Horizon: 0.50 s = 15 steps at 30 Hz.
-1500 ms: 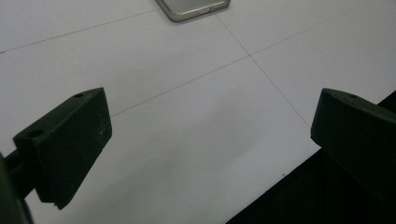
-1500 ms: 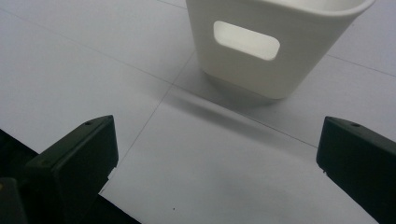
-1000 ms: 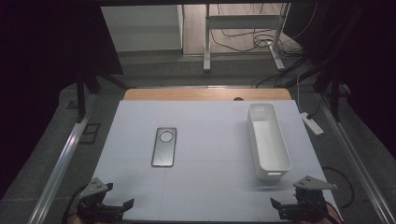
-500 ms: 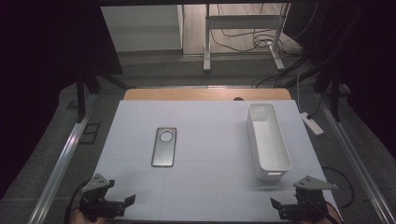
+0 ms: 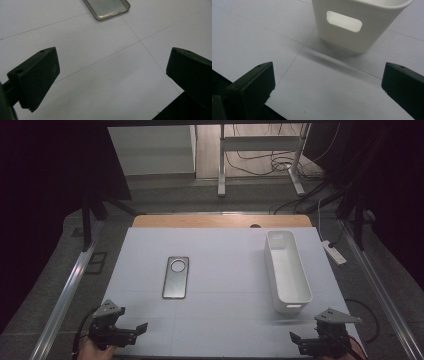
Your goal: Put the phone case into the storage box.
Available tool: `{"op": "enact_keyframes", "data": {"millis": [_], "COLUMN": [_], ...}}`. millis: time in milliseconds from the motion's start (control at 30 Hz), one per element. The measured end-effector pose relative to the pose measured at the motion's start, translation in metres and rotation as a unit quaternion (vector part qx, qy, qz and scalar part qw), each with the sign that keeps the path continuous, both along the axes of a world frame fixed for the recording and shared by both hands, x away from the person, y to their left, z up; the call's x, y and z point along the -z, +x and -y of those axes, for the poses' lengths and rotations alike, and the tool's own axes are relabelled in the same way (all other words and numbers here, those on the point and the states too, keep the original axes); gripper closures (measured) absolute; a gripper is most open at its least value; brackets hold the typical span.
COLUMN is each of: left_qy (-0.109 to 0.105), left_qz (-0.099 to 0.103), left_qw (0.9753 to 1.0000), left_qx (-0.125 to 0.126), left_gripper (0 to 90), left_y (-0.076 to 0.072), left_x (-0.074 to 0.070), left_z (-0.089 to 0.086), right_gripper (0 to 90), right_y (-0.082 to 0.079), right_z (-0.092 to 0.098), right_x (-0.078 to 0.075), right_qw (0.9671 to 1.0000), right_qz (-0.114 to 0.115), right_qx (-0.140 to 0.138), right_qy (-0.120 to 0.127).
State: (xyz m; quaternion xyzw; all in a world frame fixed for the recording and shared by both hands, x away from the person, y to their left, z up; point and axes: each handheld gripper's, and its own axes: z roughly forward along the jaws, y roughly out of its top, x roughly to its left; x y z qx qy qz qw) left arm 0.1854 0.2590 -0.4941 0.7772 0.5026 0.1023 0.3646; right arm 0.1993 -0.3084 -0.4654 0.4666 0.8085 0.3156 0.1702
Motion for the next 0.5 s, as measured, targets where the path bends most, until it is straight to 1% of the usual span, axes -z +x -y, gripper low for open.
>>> {"op": "enact_keyframes", "data": {"millis": [133, 300, 500], "left_qy": [0.009, 0.01, 0.015], "left_qz": [0.0, 0.002, -0.002], "left_qw": [1.0, 0.9999, 0.9998], "left_qx": [0.004, 0.008, 0.016], "left_gripper": [0.0, 0.0, 0.0], "left_y": [0.007, 0.013, 0.023], "left_x": [-0.001, -0.003, -0.005], "left_z": [0.001, 0.002, 0.005], "right_gripper": [0.0, 0.0, 0.0], "right_y": [0.0, 0.0, 0.0], "right_z": [0.0, 0.0, 0.0], "right_x": [0.0, 0.0, 0.0], "right_qw": [1.0, 1.0, 1.0], "right_qz": [0.0, 0.0, -0.001], "right_qx": [-0.001, -0.001, -0.002], "right_qy": [-0.001, 0.002, 0.001]}}
